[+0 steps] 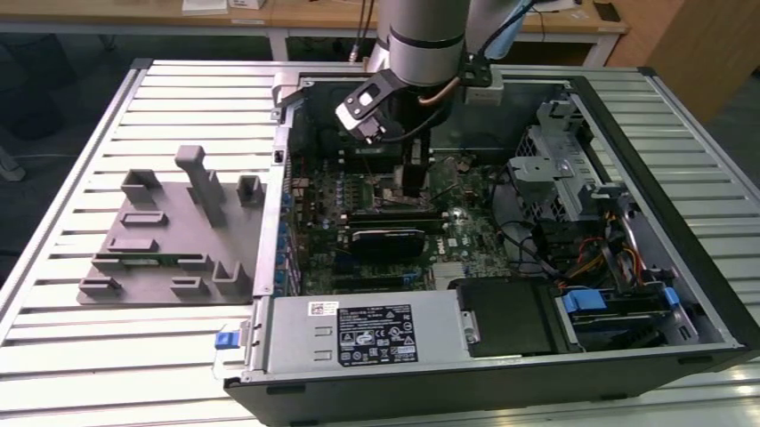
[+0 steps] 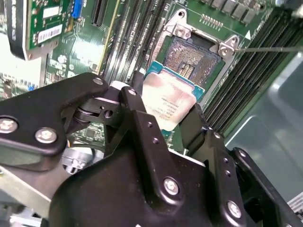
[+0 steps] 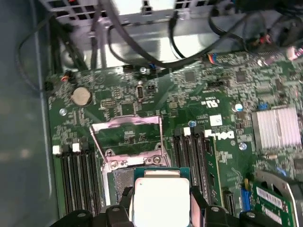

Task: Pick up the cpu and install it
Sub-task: 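Place the cpu into insertion slot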

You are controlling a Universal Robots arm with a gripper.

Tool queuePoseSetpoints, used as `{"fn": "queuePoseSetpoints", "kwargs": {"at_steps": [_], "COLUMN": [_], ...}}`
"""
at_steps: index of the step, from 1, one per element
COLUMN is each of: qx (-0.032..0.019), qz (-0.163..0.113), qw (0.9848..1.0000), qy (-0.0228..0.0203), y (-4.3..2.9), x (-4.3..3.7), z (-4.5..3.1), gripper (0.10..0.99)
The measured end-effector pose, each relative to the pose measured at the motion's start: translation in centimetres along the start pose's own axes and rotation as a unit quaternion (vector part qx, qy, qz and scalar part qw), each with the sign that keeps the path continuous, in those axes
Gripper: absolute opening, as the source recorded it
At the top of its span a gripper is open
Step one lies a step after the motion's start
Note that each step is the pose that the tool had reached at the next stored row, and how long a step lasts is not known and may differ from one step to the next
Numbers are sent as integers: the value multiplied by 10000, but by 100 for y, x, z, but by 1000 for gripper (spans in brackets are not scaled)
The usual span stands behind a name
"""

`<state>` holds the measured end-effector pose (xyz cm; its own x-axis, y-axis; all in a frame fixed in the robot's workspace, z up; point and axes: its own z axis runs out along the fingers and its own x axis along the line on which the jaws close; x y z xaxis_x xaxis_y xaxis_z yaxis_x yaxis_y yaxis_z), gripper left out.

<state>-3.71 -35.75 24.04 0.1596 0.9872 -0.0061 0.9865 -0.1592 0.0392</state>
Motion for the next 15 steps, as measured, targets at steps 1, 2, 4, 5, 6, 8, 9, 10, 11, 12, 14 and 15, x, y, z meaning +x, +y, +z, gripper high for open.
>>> {"fn": "queuePoseSetpoints", "kwargs": {"at_steps": [1, 2, 4, 5, 6, 8, 9, 10, 11, 12, 14, 15], "qx": [1, 1, 2, 3, 2, 2, 1, 1, 0, 0, -2, -2], "qz": [80, 160, 304, 524, 516, 362, 271, 182, 92, 2, -187, -264], "qw": [10000, 9999, 9995, 9986, 9987, 9993, 9996, 9998, 10000, 10000, 9998, 9996], "qy": [-3, -7, -12, -21, -17, -13, -9, -5, -2, 2, 10, 13], "y": [0, 0, -1, -2, -5, -5, -5, -5, -6, -6, -6, -7], "x": [0, 0, 0, 0, 0, 0, 0, 0, 0, 0, 0, 1], "z": [1, 2, 4, 8, 13, 21, 25, 29, 33, 36, 47, 54], "gripper": [545, 545, 545, 545, 545, 545, 545, 545, 545, 545, 545, 545]}}
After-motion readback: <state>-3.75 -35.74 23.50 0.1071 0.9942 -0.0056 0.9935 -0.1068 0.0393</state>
